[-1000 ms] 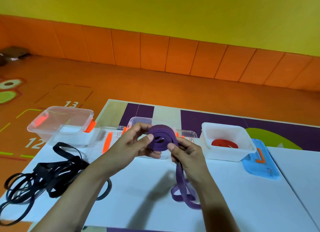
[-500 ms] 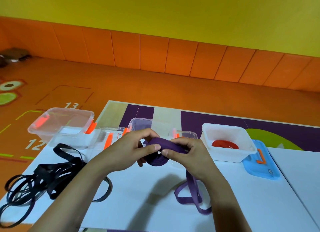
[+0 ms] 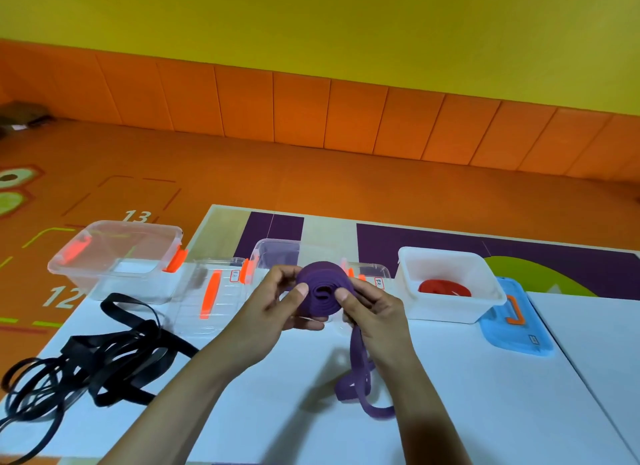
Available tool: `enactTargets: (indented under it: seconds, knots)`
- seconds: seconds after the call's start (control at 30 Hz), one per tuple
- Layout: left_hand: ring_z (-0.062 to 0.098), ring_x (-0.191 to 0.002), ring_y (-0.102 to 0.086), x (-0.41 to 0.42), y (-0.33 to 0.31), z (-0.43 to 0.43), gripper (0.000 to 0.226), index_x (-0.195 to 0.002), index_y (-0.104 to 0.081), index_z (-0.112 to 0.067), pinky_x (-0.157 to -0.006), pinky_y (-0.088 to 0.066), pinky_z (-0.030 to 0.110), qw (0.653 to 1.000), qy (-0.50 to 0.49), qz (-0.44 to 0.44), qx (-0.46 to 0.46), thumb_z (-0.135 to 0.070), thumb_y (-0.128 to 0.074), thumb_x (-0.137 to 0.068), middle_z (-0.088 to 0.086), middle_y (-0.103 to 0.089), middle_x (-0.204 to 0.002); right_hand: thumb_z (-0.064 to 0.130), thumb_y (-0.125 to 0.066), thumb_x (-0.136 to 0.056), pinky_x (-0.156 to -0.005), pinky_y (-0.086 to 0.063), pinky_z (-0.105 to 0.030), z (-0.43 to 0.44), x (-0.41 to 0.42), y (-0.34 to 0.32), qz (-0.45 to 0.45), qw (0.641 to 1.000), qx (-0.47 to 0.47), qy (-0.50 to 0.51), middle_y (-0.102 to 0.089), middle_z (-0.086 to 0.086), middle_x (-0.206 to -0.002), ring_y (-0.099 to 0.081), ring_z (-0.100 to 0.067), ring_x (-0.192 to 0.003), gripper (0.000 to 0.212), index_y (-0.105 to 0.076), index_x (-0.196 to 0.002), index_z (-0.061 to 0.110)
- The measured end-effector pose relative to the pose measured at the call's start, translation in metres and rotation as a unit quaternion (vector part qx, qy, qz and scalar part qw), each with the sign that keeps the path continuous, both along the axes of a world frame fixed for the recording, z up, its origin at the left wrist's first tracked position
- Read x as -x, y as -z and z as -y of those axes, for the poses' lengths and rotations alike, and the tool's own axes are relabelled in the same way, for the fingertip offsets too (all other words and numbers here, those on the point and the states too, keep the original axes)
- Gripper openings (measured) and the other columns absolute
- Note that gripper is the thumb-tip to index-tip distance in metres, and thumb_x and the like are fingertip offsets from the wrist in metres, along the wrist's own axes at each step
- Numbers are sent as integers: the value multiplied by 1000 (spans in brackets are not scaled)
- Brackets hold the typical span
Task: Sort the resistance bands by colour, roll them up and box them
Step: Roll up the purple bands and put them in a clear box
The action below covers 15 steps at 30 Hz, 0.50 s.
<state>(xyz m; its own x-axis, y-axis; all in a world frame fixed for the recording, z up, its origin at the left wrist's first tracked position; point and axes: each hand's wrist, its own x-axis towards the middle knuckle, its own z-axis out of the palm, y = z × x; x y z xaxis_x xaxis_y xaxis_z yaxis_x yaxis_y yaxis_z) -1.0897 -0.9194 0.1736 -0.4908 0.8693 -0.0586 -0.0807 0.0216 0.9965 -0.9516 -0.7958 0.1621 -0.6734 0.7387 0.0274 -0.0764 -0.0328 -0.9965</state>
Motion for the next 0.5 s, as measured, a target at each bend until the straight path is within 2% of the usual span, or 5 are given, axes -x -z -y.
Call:
enactTargets:
  seconds: [0.03, 0.1, 0.2, 0.33, 0.5]
  knots:
    - [35, -88, -76, 1, 1, 2, 16, -122, -50, -13, -84, -61, 48, 1000, 7, -17, 20, -15, -45, -107, 14, -61, -124, 12, -75, -88, -64, -47, -16, -1, -2, 0, 9, 1000, -19, -2, -75, 6, -77, -58, -5, -60, 19, -80, -102, 24]
    - [22, -81, -75, 8, 0, 8, 12, -116, -54, -23, -81, -60, 45, 983, 32, -154, 93, -27, -50, -105, -4, -62, -121, 9, -76, -88, -75, -51, -15, -5, -7, 1, 36, 998, -51, -21, -79, 8, -89, -70, -5, -77, 22, -79, -108, 18]
    - [7, -68, -63, 16, -10, 17, 17, -108, -59, -37, -64, -49, 21, 927, 45, -350, 127, -43, -66, -94, -19, -62, -111, 18, -82, -84, -87, -53, -25, -10, -15, -3, 91, 989, -92, -72, -79, 3, -100, -73, -14, -95, 27, -79, -112, 20]
    - [13, -66, -65, 15, -22, 16, 12, -108, -62, -35, -60, -50, 19, 931, 93, -342, 92, -34, -66, -97, -21, -67, -90, 17, -83, -83, -79, -55, -25, -5, -12, -13, 99, 980, -137, -107, -78, 1, -90, -71, -16, -85, 21, -81, -103, 24]
    - [18, -73, -73, 10, -17, 15, 15, -112, -54, -28, -74, -59, 39, 952, 69, -294, 49, -34, -59, -100, -11, -67, -102, 3, -79, -84, -76, -53, -18, -3, -15, -11, 11, 998, -53, -46, -78, 0, -91, -70, -9, -81, 22, -78, -104, 11]
